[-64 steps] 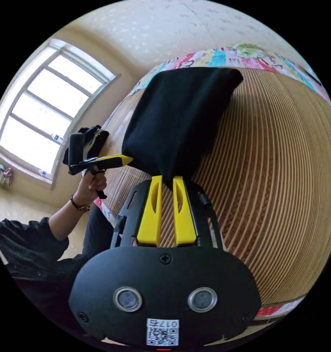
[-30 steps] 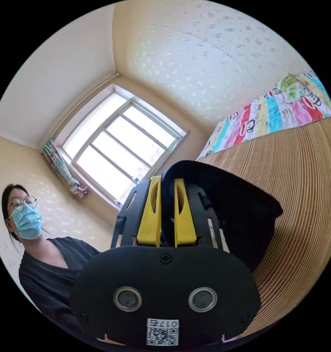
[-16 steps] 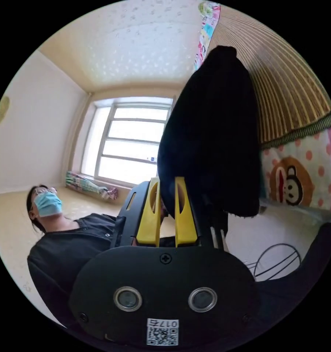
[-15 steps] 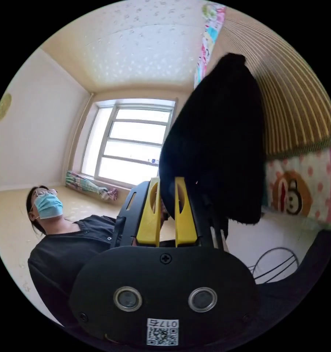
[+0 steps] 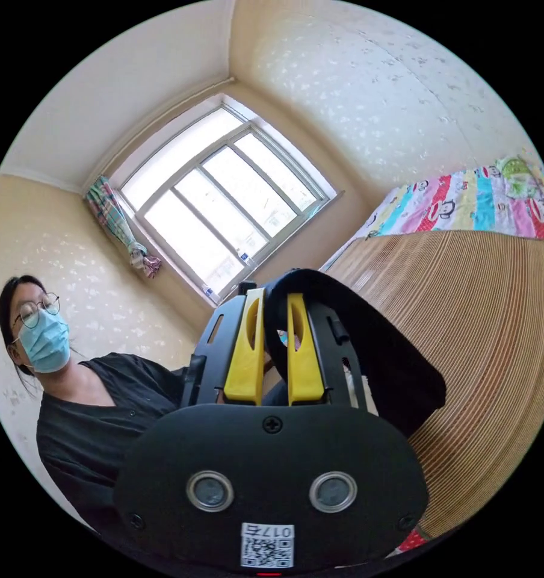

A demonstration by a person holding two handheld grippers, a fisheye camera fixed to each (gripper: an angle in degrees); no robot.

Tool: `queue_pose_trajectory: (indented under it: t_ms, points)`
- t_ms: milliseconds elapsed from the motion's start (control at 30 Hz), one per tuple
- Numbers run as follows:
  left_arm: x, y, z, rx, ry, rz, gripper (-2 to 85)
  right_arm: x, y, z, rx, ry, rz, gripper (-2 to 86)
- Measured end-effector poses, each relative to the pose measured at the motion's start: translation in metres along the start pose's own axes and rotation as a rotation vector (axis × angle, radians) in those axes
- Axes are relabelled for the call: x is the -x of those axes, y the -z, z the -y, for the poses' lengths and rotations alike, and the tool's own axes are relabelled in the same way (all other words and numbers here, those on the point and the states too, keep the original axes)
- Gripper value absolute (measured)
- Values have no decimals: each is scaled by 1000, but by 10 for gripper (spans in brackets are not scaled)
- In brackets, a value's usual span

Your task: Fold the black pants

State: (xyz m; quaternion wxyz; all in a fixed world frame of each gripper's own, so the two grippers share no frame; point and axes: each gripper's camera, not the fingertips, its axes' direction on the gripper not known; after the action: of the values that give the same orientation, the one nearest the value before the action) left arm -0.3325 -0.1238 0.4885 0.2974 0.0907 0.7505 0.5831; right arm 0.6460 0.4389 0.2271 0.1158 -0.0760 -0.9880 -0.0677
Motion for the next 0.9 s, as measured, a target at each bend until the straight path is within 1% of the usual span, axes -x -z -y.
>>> queue_pose_trajectory:
  t_ms: [33, 100, 133, 233, 300, 367, 433, 500, 533, 567, 600, 667, 700, 767, 800, 833, 867, 900]
  points:
    - [-9, -8, 26, 53, -40, 35, 129, -4, 7, 15, -19, 5, -25, 59]
    - [-13, -20, 61, 92, -66, 107, 102, -19, 13, 39, -32, -16, -62, 63]
    - [-10, -24, 80, 82, -67, 147, 88, -31, 14, 55, -36, -29, -110, 68]
    - [11, -35, 114, 53, 3, 139, 76, -55, 17, 78, -29, -60, -238, 86]
    - [21, -42, 125, 56, 13, 107, 74, -58, 21, 70, -46, -63, -303, 88]
    - [29, -51, 131, 87, 11, 123, 75, -46, 26, 25, -119, -55, -436, 67]
    - [37, -60, 132, 123, 7, 128, 75, -41, 14, -24, -136, -19, -514, 38]
    - [42, -65, 129, 124, 8, 93, 75, -51, -15, -68, -80, 5, -499, 19]
    - [44, -68, 127, 124, 6, 50, 75, -70, -42, -87, -6, -32, -501, 13]
    - [44, -70, 126, 125, 5, 28, 75, -96, -70, -98, 73, -81, -530, 10]
    - [42, -73, 124, 126, -3, -16, 75, -111, -83, -100, 105, -110, -546, 9]
    - [35, -79, 118, 127, -33, -83, 75, -173, -121, -99, 164, -159, -542, 5]
    - [29, -82, 112, 136, -60, -124, 75, -184, -122, -97, 134, -158, -538, 5]
    - [15, -83, 94, 171, -121, -144, 75, -221, -103, -91, -65, -221, -520, 4]
    - [5, -82, 75, 200, -173, -118, 75, -230, -97, -91, -98, -253, -502, 4]
    - [-2, -81, 51, 235, -216, -79, 76, -250, -86, -95, -145, -329, -455, 4]
    - [-4, -81, 37, 253, -227, -59, 76, -267, -77, -105, -153, -420, -393, 5]
    - [-4, -82, 5, 291, -224, -36, 77, -275, -74, -111, -137, -467, -353, 5]
